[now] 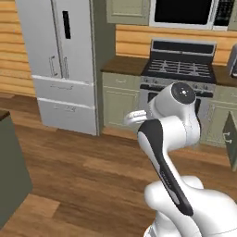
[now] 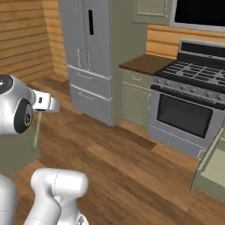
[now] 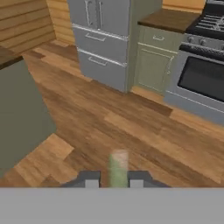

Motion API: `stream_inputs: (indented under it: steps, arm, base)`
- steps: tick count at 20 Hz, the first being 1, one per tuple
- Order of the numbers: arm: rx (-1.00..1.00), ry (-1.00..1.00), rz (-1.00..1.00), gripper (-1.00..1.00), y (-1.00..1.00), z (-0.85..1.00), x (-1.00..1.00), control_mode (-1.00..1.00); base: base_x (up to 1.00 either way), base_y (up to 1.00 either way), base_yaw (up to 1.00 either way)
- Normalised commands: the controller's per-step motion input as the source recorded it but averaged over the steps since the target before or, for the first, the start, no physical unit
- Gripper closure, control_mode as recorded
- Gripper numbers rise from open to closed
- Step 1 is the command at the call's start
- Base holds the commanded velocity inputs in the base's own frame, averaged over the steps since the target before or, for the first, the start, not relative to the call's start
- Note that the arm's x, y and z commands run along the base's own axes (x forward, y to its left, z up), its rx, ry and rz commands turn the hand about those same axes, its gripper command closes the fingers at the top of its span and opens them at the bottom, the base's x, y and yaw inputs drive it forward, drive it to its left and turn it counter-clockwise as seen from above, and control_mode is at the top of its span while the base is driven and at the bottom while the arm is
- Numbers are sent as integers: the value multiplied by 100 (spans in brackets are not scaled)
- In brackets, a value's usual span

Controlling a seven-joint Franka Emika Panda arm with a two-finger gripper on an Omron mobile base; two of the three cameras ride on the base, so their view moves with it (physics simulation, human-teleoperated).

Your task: Take a straw from the drawer in front and place it inside the glass cup on the dining counter.

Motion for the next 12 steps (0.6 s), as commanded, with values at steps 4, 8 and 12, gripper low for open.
stream_inputs:
  steps: [4, 8, 12]
  arm:
    - [0, 0, 0, 100, 0, 0, 0, 100]
    - [0, 0, 0, 100, 0, 0, 0, 100]
    - [0, 0, 0, 100, 0, 0, 0, 100]
  base:
    - [5, 54, 72]
    - [69, 31, 52]
    - [100, 28, 23]
